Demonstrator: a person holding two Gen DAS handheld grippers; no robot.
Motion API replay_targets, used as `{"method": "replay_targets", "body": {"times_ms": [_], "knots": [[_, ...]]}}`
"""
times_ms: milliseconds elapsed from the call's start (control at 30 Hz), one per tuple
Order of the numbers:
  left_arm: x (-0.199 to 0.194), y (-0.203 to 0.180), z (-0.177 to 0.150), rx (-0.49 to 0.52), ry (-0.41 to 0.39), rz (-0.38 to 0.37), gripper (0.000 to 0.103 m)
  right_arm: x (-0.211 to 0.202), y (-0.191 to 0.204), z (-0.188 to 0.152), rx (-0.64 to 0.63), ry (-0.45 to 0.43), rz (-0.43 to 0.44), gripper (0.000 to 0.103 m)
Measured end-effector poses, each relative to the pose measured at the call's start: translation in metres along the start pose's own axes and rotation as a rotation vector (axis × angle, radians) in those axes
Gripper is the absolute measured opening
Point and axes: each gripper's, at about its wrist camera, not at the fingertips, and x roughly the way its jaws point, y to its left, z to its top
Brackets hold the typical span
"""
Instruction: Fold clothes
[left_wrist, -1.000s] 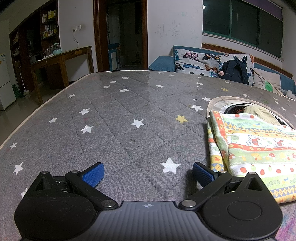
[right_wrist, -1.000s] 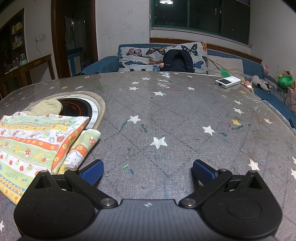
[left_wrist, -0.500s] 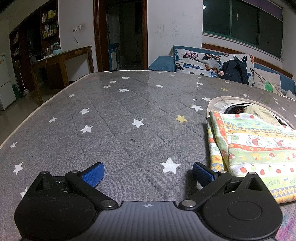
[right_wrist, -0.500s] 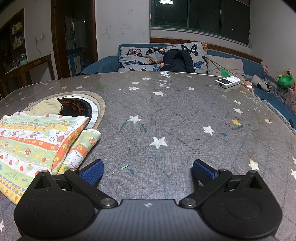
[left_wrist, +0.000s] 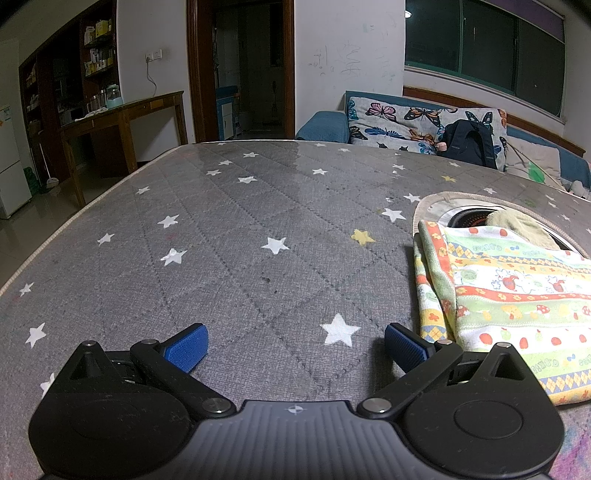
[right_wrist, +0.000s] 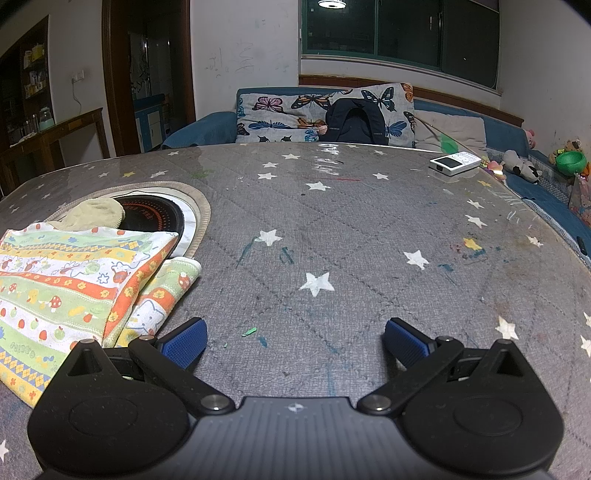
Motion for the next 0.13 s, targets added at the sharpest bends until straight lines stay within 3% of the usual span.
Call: {"method": "replay_targets", "body": {"times_ms": [133], "knots": [[-0.0010, 0.0025, -0.0006, 0.000, 0.000, 0.000, 0.103, 0.0000, 0.0001, 0.0000, 0.000, 0.000, 0.000, 0.103]]}}
